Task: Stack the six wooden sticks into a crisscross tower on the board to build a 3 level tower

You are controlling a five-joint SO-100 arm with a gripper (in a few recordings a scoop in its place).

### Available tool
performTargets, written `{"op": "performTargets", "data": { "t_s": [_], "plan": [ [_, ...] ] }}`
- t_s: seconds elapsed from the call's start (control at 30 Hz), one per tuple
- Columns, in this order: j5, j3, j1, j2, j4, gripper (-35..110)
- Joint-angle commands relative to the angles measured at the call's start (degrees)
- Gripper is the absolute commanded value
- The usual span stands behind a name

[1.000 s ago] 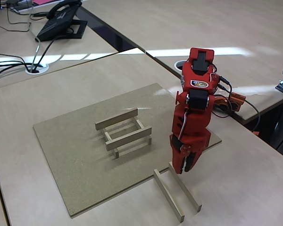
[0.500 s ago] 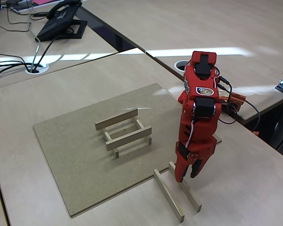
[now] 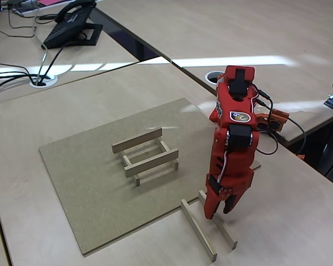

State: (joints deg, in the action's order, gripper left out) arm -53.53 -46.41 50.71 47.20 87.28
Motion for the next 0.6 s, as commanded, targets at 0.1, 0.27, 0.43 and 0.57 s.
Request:
{"op": "performTargets", "data": {
  "t_s": [0.1, 0.27, 0.43, 0.57],
  "plan": [
    [-0.79, 2.90, 0.97, -0.79, -1.23, 18],
    [-1.23, 4.22, 0.88, -2.11, -1.32, 17],
    [-2.02, 6.24, 0.88, -3.69, -0.53, 20],
    [-2.55, 6.42, 0.44, -5.01, -1.41, 16]
  ]
}}
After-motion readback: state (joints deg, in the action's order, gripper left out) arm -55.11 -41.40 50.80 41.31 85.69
